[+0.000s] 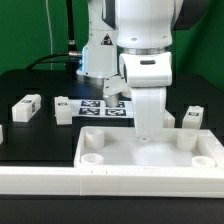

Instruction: Assemble desk

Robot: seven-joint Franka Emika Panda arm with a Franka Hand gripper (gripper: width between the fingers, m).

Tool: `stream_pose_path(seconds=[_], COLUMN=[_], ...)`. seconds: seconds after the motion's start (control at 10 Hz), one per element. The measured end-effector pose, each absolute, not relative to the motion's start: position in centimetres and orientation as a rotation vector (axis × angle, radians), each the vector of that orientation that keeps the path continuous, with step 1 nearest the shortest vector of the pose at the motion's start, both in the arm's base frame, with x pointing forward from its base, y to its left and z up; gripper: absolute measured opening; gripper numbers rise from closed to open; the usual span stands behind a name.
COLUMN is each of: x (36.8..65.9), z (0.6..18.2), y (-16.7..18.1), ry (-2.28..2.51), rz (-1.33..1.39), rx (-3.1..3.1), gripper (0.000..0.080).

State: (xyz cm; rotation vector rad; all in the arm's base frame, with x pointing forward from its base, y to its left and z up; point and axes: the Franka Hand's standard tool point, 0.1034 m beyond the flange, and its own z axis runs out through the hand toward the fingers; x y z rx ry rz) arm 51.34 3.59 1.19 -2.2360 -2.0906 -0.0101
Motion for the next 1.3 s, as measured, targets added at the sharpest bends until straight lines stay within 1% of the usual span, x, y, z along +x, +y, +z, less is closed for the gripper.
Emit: stream_pose_path(seconds=[0.2, 0.3, 0.4, 0.5, 0.6, 0.7, 0.8, 0.9, 1.0, 1.3], x=[51.6, 51.8, 52.0, 52.1, 52.4, 52.6, 52.5, 52.5, 52.3, 52.3], z=[1.9, 2.6, 3.6, 4.6, 5.5, 6.4, 6.8, 6.6, 6.4, 6.4], y=[3.5, 3.5, 3.5, 3.7, 4.2, 4.9, 5.9, 6.6, 6.8, 6.6], ry=[-2.06, -2.03, -1.986, -1.926, -1.866, -1.777, -1.667, -1.658, -1.663, -1.6], rz=[-0.018, -0.027, -0.039, -0.052, -0.064, -0.074, -0.073, -0.085, -0.091, -0.089], rx=[-2.275, -2.314, -2.367, -2.431, -2.489, -2.561, -2.634, -2.643, -2.64, -2.676], gripper=[0.0506, 0.0506, 0.0618, 0.0618, 0.0644, 0.0644, 0.0649, 0.0649, 0.0649, 0.0649])
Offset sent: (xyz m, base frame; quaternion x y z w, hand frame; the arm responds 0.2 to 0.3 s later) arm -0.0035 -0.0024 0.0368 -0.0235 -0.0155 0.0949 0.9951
